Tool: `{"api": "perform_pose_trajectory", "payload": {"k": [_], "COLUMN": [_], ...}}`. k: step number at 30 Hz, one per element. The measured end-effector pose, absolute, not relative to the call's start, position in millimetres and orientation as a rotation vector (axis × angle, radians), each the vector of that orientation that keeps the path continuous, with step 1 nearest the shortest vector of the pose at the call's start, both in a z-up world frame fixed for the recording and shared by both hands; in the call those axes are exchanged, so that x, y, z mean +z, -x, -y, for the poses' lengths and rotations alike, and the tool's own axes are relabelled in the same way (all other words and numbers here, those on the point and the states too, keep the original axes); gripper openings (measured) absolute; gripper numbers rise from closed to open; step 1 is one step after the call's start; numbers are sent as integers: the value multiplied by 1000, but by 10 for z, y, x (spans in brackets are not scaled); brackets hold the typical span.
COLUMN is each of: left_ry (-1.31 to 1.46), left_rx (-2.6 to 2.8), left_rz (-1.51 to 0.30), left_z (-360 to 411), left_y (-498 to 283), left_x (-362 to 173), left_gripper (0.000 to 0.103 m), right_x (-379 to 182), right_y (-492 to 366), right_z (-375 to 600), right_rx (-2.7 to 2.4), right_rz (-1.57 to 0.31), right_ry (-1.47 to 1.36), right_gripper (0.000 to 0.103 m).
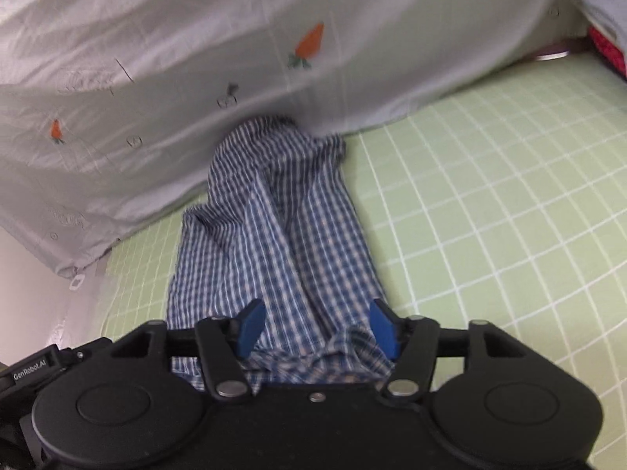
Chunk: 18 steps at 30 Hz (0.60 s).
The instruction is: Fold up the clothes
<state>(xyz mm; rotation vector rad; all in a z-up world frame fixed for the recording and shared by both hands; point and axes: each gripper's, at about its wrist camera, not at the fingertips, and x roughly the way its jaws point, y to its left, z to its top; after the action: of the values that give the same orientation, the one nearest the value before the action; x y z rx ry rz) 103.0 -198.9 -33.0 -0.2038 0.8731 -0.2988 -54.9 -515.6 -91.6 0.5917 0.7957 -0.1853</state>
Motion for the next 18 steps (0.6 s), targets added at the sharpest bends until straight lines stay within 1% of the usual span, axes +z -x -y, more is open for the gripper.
{"api": "perform_pose_trajectory", "payload": {"k": [2,4,6,10,18], "left_ry": [195,182,163,154,175], "left_rx": [-296,-293,-285,-282,-317], "left_rz": [-866,-870,-885,-950,-1046], "left_z": [1929,1878,1831,1753,1685], "left_y": [-960,-876,-763,-560,-395], "left_x": [-313,-318,-378,-568,-749], "left_gripper": [91,94,95,95,95], "right_x": [-867,-846,-870,-1010,-1281], "right_y": [659,776,902,1100,1205], "right_z": [5189,5215,5229,5179,5070], "right_rx": [-208,-234,-261,-283,-228], "right_rz": [-775,-759,-767,-823,-952], "right_ry": [-586,-574,-546,-479,-492], "right_gripper": [66,66,69,69,70]}}
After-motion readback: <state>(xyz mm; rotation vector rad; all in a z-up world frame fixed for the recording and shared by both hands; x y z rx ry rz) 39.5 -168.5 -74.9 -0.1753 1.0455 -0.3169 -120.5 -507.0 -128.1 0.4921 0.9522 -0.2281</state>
